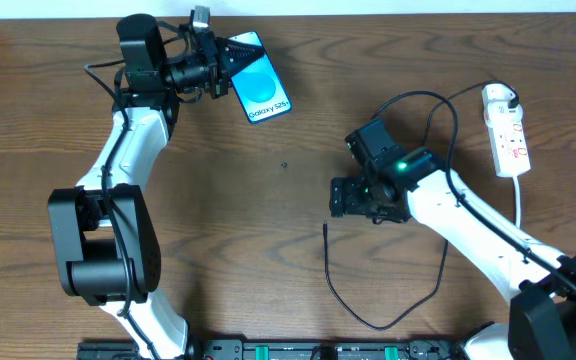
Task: Plug charger to phone and switch on socket
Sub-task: 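Move the right gripper down over the black cable's plug end, then lower the right gripper and close it on the cable plug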
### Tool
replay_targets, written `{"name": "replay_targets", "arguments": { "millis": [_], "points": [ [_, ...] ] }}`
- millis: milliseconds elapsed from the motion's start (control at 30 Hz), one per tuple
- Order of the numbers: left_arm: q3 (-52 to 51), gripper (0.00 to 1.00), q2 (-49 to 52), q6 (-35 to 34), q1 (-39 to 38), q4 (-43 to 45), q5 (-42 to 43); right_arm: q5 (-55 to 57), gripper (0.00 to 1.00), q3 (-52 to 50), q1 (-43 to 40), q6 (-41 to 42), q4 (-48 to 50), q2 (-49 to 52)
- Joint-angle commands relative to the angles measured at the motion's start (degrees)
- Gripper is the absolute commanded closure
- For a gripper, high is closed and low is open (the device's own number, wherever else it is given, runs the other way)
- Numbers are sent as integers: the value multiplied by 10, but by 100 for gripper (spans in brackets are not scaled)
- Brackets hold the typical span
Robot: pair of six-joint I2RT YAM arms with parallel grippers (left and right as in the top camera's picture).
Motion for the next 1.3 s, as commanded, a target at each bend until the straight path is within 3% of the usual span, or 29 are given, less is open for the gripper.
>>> {"name": "replay_targets", "arguments": {
  "millis": [0,333,667,933,1267],
  "points": [
    [14,93,-12,34,2,6,2,7,12,5,35,28,-11,-1],
    [13,93,-12,33,2,6,3,50,12,5,132,42,-37,33],
    [13,93,-12,33,2,6,23,2,29,6,101,42,-37,84],
    [13,93,-12,33,2,6,23,7,31,17,101,46,-42,107],
    [13,93,-12,33,2,6,27,16,35,103,115,46,-92,196]
  ]
}}
